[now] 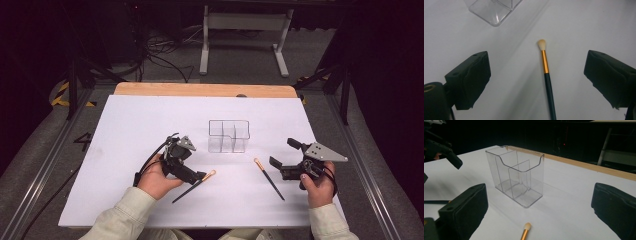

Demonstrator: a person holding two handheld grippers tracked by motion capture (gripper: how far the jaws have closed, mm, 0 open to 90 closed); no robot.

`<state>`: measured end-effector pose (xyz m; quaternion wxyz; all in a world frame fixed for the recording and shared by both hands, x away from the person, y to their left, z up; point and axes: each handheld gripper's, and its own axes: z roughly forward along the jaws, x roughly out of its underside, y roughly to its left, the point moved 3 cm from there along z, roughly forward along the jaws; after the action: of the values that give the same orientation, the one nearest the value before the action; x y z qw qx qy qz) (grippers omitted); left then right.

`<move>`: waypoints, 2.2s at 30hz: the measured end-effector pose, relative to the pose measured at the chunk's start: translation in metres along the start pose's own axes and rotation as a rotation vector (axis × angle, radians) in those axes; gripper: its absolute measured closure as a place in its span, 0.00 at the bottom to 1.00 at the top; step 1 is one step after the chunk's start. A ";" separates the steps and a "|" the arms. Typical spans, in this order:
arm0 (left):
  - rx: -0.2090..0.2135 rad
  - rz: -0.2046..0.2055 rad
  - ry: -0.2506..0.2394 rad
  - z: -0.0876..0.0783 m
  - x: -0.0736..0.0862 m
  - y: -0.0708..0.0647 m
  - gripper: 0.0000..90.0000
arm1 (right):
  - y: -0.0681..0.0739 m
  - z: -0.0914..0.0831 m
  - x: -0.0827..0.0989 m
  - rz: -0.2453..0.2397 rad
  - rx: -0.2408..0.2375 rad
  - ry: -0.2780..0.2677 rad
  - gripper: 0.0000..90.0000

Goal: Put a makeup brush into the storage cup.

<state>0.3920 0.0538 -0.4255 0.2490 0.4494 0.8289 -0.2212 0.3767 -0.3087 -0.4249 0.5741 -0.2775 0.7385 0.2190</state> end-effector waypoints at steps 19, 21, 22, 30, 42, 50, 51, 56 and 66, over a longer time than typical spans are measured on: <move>0.002 0.018 0.109 0.016 0.004 -0.004 0.19 | 0.000 0.002 0.002 0.003 -0.005 0.013 0.01; -0.002 0.015 0.117 0.017 0.005 -0.005 0.20 | 0.000 0.002 0.002 0.004 -0.004 0.013 0.01; 0.000 0.012 0.123 0.018 0.005 -0.005 0.21 | 0.000 0.002 0.002 0.005 -0.005 0.012 0.01; 0.008 0.010 0.144 0.022 0.005 -0.006 0.30 | -0.001 0.001 0.002 0.010 -0.001 0.014 0.01; 0.055 0.022 0.183 0.029 0.008 -0.007 0.55 | -0.001 0.002 0.003 0.009 -0.002 0.016 0.01; 0.035 0.038 0.253 0.034 0.011 -0.009 0.65 | -0.001 0.002 0.003 0.009 -0.003 0.016 0.01; 0.029 0.040 0.262 0.034 0.011 -0.009 0.66 | -0.001 0.002 0.003 0.009 -0.003 0.015 0.01; 0.018 0.051 0.283 0.035 0.011 -0.011 0.72 | -0.001 0.002 0.004 0.009 -0.004 0.017 0.01; -0.004 0.063 0.316 0.035 0.010 -0.011 0.81 | 0.000 0.002 0.004 0.014 -0.008 0.021 0.01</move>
<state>0.3852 0.0342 -0.4569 0.1231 0.5038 0.8437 -0.1384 0.3778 -0.3084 -0.4293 0.5639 -0.2770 0.7453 0.2231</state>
